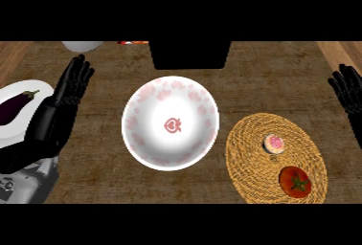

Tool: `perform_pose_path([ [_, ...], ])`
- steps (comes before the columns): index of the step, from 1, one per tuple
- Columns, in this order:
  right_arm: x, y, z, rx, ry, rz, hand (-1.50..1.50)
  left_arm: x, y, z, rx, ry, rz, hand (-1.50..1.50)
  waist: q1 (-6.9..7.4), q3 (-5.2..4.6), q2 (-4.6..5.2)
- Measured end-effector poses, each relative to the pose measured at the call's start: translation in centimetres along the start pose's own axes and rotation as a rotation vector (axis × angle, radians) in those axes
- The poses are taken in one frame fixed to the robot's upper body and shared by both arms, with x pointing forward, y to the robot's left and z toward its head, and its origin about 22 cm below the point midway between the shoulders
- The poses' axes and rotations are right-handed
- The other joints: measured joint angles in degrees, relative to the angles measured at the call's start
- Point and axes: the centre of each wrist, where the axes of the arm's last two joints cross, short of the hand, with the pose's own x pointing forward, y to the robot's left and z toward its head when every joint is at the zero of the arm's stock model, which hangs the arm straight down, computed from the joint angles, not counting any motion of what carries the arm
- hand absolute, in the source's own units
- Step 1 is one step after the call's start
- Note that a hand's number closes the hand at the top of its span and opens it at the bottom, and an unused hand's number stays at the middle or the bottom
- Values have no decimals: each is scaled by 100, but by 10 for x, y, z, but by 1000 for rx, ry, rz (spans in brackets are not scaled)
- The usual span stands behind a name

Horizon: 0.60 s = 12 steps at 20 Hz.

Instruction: Pick the tomato from the placemat and place it in the bowl

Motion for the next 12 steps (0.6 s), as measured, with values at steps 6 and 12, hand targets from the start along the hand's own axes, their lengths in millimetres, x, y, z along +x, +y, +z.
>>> perform_pose_path([
  [6,-20,6,39,-364,95,-90,-150,-19,19,21,138,129,89,0,-39,30,43],
  [12,-59,-12,112,-811,401,169,-150,-31,27,37,209,245,184,0,-147,14,110],
])
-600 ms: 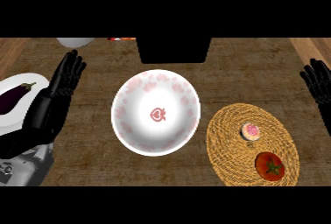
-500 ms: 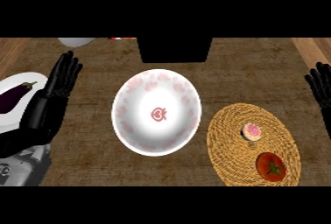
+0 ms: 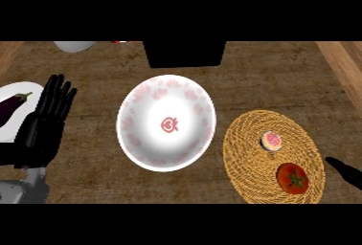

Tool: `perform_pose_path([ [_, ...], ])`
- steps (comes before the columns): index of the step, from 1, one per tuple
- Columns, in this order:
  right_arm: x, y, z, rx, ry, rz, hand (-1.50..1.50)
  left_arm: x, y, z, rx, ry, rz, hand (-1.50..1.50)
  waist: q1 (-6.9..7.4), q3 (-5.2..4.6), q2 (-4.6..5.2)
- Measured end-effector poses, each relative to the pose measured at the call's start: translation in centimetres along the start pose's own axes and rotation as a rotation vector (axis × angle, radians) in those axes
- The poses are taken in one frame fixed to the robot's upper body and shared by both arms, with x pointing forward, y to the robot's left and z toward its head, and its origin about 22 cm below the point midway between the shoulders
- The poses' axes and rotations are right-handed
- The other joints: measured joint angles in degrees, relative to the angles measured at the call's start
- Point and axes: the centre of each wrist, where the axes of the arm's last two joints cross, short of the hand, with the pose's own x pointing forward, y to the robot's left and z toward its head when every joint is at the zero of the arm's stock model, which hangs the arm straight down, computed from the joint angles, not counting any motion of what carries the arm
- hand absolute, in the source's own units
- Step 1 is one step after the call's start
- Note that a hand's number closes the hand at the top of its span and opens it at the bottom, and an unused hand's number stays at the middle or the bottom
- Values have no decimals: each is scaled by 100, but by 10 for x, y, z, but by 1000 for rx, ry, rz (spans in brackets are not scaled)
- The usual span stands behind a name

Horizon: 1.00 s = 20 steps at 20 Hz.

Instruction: Pick the tomato from the placemat and place it in the bowl

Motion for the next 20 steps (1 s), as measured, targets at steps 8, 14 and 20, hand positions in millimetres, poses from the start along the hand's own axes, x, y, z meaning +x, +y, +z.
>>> perform_pose_path([
  [8,10,-31,27,-186,0,274,-150,0,10,-2,-11,43,59,0,209,10,8],
  [14,18,-57,34,109,249,551,-150,3,6,-4,-37,44,69,0,361,-13,62],
  [20,62,-48,29,440,470,712,-150,2,0,-5,-49,43,76,0,439,-7,56],
])
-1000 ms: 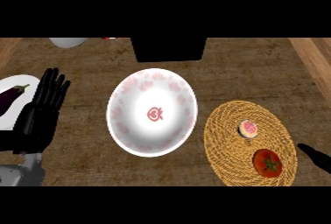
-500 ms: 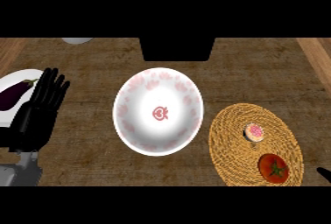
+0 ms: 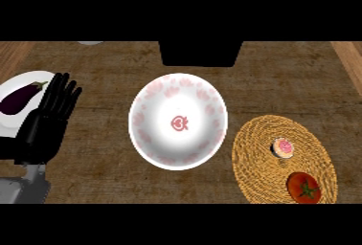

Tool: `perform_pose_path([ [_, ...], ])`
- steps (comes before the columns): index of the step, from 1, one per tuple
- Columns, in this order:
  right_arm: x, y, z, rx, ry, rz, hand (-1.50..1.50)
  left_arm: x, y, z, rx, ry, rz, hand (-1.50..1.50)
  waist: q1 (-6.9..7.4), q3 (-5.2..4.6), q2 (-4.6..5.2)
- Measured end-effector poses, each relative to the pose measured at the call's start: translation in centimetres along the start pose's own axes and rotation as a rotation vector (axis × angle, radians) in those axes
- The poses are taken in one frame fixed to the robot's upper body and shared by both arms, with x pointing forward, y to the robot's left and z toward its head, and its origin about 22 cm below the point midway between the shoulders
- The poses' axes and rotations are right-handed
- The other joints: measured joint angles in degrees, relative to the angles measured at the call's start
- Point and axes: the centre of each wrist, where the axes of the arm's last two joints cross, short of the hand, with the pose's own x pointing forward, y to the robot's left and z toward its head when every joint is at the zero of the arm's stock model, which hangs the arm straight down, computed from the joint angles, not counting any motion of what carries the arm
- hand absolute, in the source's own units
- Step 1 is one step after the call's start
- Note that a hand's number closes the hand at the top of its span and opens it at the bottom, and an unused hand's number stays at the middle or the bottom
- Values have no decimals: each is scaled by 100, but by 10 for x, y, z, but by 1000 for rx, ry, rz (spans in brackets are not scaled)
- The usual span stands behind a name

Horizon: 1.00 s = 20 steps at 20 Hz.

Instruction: Pick the tomato from the placemat and place it in the bowl

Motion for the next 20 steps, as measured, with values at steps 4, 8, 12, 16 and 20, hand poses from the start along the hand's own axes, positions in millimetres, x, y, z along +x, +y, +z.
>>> perform_pose_path([
  [4,48,-14,18,97,37,40,-150,0,0,-1,-2,5,-3,0,-36,16,-27],
  [8,81,-15,25,125,24,47,-150,4,8,-3,-1,7,6,0,-51,25,-40],
  [12,93,-5,30,145,-4,31,-150,0,8,-4,9,9,2,0,-97,33,-49],
  [16,88,12,32,166,3,30,-150,2,12,-1,15,9,3,0,-127,36,-58],
  [20,84,32,34,143,3,47,-150,5,13,-2,22,13,6,0,-142,38,-60],
])
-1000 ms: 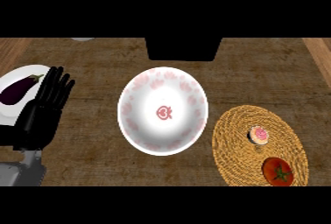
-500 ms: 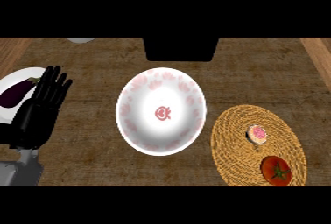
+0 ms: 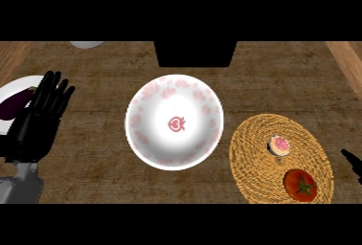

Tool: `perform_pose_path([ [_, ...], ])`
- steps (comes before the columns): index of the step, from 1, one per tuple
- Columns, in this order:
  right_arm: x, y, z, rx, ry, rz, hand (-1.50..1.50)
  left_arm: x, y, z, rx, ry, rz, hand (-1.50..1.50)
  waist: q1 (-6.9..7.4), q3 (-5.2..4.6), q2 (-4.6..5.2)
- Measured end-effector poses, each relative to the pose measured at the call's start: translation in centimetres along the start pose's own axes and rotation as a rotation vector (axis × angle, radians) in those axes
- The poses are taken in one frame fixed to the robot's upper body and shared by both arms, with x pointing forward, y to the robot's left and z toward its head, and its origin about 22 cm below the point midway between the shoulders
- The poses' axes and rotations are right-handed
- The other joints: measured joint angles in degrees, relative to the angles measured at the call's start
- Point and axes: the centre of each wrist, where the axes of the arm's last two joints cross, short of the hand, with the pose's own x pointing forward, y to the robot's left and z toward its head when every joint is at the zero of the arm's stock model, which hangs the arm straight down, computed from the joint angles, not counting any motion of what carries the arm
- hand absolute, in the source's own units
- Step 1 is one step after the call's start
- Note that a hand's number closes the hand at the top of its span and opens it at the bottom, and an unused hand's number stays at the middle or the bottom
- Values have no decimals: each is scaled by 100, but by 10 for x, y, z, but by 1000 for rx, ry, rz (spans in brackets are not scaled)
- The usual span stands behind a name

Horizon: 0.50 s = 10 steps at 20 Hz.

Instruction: Pick the tomato from the placemat and place it in the bowl

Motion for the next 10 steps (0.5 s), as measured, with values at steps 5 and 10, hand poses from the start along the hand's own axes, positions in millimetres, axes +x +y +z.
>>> perform_pose_path([
  [5,-10,21,2,-77,-4,28,-150,3,1,2,4,-3,-3,0,-18,1,-5],
  [10,-14,38,-9,-118,-2,28,-150,-7,3,3,2,0,1,0,-17,2,-2],
])
